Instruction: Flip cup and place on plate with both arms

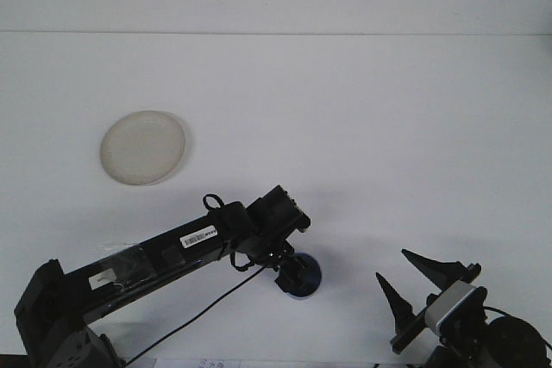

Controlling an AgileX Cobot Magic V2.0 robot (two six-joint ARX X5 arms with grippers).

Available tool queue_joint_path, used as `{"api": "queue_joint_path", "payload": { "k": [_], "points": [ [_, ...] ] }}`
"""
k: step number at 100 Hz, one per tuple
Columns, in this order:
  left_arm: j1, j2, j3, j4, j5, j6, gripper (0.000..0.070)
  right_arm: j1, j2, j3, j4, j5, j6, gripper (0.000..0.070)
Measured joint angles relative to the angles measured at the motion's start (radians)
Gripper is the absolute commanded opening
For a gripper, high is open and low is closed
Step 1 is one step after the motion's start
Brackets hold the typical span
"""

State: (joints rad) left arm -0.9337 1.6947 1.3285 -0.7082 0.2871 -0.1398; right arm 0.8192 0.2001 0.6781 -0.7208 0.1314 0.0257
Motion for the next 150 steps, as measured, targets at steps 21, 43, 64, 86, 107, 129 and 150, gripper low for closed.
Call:
{"api": "queue_joint_path", "payload": {
  "k": [21, 43, 64, 86, 107, 129, 150],
  "points": [
    [-0.005, 0.000, 0.012, -0.031, -0.002, 0.018, 0.0011, 0.000, 0.000, 0.000, 0.000, 0.000, 0.000, 0.0412],
    [0.006, -0.002, 0.124, -0.142, -0.101, 0.070, 0.0009, 0.000, 0.000, 0.000, 0.000, 0.000, 0.000, 0.0412],
    [0.137, -0.108, 0.219, -0.254, -0.204, 0.137, 0.0006, 0.000, 0.000, 0.000, 0.000, 0.000, 0.001, 0.0412],
    [0.465, -0.217, 0.283, -0.284, -0.297, 0.179, 0.0006, 0.000, 0.000, 0.000, 0.000, 0.000, 0.004, 0.0412],
    [0.805, -0.161, 0.281, -0.213, -0.301, 0.180, 0.0006, 0.000, 0.000, 0.000, -0.014, 0.000, 0.024, 0.0412],
    [0.978, -0.053, 0.281, -0.142, -0.307, 0.180, 0.0007, 0.000, 0.000, 0.000, -0.041, 0.000, 0.048, 0.0412],
    [1.017, 0.057, 0.280, -0.122, -0.307, 0.181, 0.0007, 0.000, 0.000, 0.000, -0.045, 0.000, 0.066, 0.0412]
  ]
}}
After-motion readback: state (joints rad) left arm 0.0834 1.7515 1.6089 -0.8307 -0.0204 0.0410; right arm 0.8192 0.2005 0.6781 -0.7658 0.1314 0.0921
